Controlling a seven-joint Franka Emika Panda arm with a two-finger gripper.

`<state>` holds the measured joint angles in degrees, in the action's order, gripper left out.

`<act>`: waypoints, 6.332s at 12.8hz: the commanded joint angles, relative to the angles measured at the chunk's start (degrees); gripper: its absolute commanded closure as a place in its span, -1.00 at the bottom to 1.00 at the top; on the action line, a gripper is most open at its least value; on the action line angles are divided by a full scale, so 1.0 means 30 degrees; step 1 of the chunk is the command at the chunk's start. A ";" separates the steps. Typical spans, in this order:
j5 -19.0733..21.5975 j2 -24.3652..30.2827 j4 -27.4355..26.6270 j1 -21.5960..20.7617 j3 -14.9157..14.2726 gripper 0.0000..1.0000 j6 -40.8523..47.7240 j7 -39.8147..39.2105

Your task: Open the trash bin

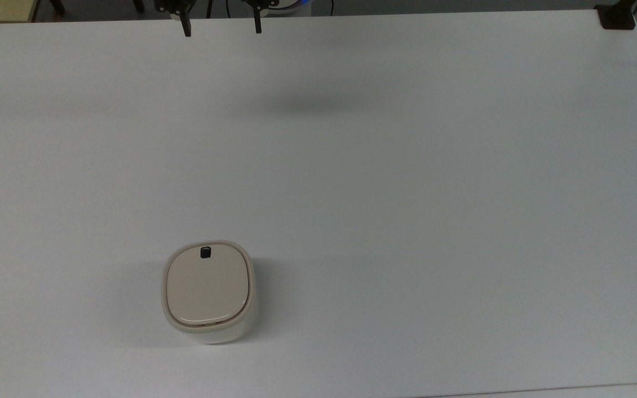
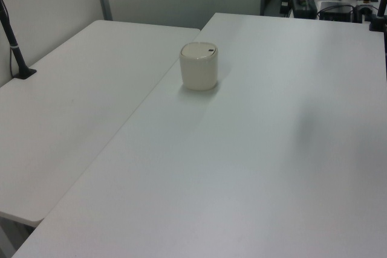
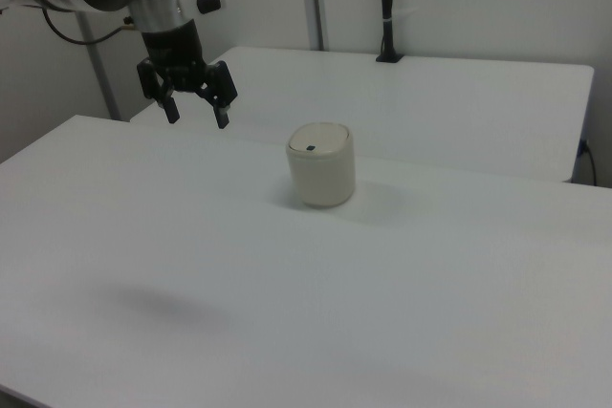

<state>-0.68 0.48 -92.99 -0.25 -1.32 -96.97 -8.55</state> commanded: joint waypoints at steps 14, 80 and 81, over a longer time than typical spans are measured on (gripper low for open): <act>0.1654 -0.2792 -0.0174 0.1019 -0.0614 1.00 -0.8591 0.4168; 0.0811 0.1070 -0.1023 0.0582 -0.0438 -1.00 -0.0929 0.2470; 0.0811 0.1070 -0.1023 0.0582 -0.0438 -1.00 -0.0958 0.2499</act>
<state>2.29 3.30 -95.41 1.64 -2.45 -98.51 0.11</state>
